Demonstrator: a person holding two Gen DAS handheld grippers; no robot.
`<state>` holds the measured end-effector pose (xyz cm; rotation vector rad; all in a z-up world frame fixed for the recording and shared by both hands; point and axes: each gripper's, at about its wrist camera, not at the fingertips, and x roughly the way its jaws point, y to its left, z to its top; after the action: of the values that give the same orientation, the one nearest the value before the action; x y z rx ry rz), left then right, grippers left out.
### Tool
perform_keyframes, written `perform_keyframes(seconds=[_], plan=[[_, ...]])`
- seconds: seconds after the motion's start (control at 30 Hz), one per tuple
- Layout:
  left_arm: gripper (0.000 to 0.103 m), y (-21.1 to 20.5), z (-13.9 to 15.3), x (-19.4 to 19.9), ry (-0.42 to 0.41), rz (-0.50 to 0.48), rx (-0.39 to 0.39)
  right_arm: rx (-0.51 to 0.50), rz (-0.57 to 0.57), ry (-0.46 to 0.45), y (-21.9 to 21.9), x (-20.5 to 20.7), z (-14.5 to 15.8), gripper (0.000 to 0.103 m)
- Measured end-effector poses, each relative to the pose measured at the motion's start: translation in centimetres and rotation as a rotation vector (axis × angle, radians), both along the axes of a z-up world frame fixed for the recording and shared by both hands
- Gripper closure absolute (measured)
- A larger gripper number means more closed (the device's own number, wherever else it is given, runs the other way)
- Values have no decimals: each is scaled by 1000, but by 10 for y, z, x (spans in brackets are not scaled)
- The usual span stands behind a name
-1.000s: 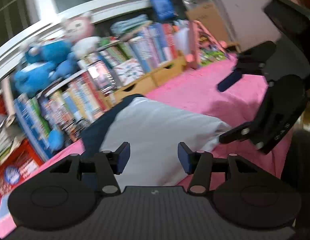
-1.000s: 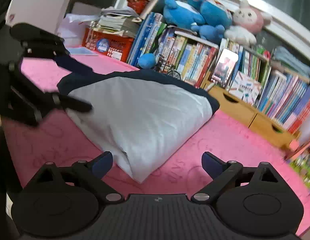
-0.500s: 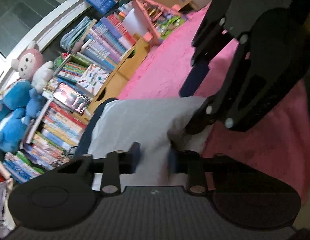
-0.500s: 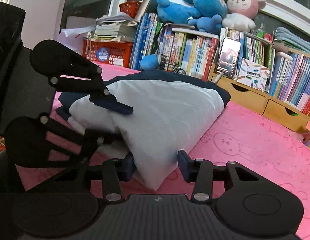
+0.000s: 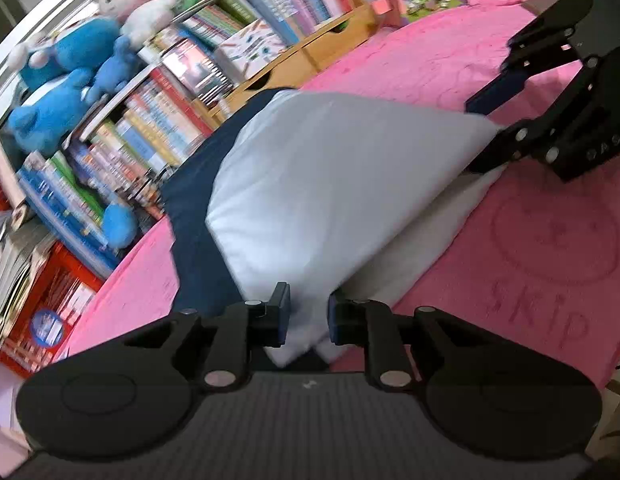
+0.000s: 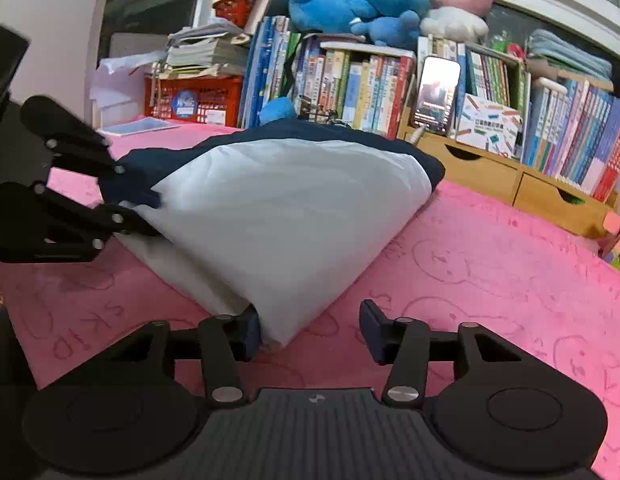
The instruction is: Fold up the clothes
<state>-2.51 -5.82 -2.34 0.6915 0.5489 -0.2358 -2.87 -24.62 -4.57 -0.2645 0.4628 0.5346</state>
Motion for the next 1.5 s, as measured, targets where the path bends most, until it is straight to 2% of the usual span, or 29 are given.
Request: perform_keyframes(seconds=[0.07,0.23,0.3,0.43,0.53,0.6,0.67,0.77,0.87,0.93,1.07,1.13,1.23,1.27,1.3,1.33,1.4,1.47,1.5], plan=[[84,12,-1,1,5,56,-5,12,-12,9,-3,2,0,49],[84,45,4,-2,37,162,-83,18,-29,11,-3,1,-1,45],[84,48,4,-5,34,184,-81,17,-37,11,-2,0,-1,43],[84,64,3,-7,24,296,-75,26,-59,17,-3,0,-1,41],[84,83,15,-13,45,351,-188,33,-63,21,-4,0,-2,41],[84,89,27,-20,27,341,-265,28,-62,15,-3,0,-2,40],[81,83,38,-28,-8,292,-300,26,-63,12,-3,-1,-2,39],[74,63,52,-32,-35,183,-341,25,-62,13,-3,-1,-2,39],[66,44,60,-27,-24,81,-425,23,-66,8,-2,-2,-3,38],[45,34,63,-21,-28,36,-480,21,-70,0,-2,-3,-4,36],[40,27,64,-6,-75,58,-540,13,-91,-36,4,-7,-2,24],[40,28,63,5,-73,100,-566,2,-83,-57,14,-8,0,24],[40,32,57,19,-68,191,-564,-38,-72,-83,33,-7,1,29],[40,34,55,24,-64,222,-554,-59,-70,-96,38,-8,1,35],[40,37,50,27,-50,255,-529,-65,-81,-108,38,-8,1,47],[40,39,46,30,-33,291,-499,-58,-105,-112,35,-8,2,51],[39,45,31,33,36,345,-431,-13,-150,-64,19,-3,0,52],[38,54,19,29,95,340,-437,46,-188,8,2,3,-4,51],[38,58,17,24,91,337,-441,73,-205,41,-7,6,-6,50]])
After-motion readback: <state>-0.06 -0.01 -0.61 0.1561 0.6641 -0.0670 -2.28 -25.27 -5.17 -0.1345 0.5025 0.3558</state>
